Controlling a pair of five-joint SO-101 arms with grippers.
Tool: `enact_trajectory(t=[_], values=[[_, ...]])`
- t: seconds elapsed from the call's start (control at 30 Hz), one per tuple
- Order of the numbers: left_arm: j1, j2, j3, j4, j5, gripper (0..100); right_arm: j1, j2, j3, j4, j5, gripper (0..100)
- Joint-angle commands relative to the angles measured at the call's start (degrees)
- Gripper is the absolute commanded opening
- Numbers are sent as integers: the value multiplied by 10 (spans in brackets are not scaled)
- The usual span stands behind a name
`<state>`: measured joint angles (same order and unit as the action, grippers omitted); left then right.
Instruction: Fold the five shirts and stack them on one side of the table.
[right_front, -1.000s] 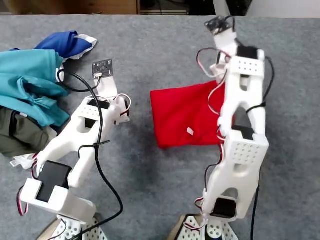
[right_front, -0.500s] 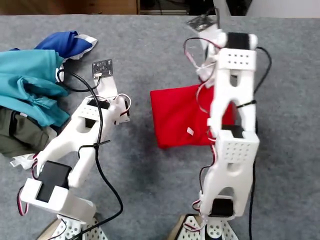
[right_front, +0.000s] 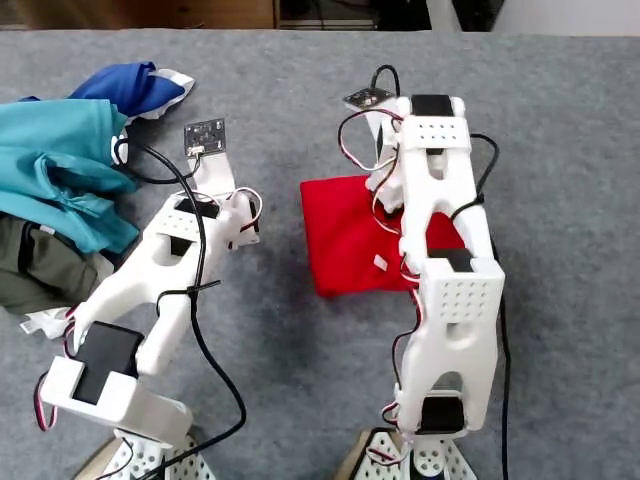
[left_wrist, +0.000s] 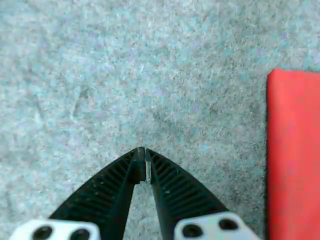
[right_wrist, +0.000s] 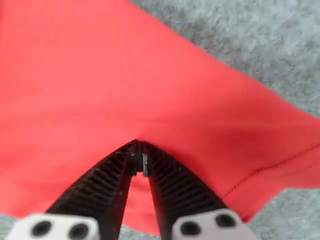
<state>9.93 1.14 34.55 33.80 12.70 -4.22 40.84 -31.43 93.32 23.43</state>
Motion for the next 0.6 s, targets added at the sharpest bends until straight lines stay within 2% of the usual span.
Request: enact_trajectory(t=[0.0, 0.57], values=[[-4, -4, -26, 2, 3, 19, 23, -22, 3, -5, -5, 5], [-5, -4, -28, 2, 3, 19, 125, -201, 186, -3, 16, 5]])
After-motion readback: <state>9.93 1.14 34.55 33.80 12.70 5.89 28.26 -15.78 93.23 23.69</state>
